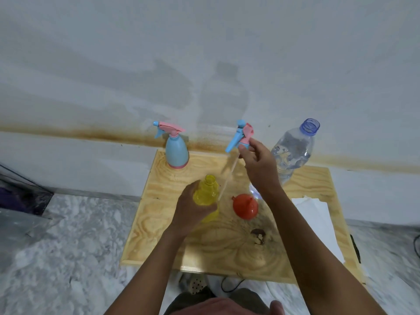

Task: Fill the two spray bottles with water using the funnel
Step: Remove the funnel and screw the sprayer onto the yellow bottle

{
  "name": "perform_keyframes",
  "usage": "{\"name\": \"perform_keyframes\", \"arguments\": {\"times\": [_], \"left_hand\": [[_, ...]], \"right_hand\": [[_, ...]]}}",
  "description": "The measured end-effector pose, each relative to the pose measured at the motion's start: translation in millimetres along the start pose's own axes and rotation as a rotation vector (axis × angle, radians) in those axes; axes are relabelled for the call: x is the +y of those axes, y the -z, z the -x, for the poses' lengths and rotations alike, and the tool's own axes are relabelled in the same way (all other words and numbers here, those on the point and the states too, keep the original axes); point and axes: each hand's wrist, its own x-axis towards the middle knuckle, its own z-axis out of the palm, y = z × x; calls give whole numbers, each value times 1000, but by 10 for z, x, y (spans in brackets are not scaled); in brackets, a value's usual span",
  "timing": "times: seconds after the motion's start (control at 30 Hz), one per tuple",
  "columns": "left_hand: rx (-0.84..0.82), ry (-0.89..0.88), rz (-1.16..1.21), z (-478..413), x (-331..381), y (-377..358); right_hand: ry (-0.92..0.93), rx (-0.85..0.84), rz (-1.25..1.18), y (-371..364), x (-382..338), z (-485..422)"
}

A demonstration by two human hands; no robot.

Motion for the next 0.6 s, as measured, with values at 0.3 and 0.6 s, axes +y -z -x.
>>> {"name": "perform_keyframes", "arguments": {"times": [0.3,0.6], "left_hand": [[10,15,-29,7,43,108],[25,-17,-18,121,227,175]], "right_hand": [[168,96,-231,190,-601,29],[126,1,-219,24,-600,195]]}}
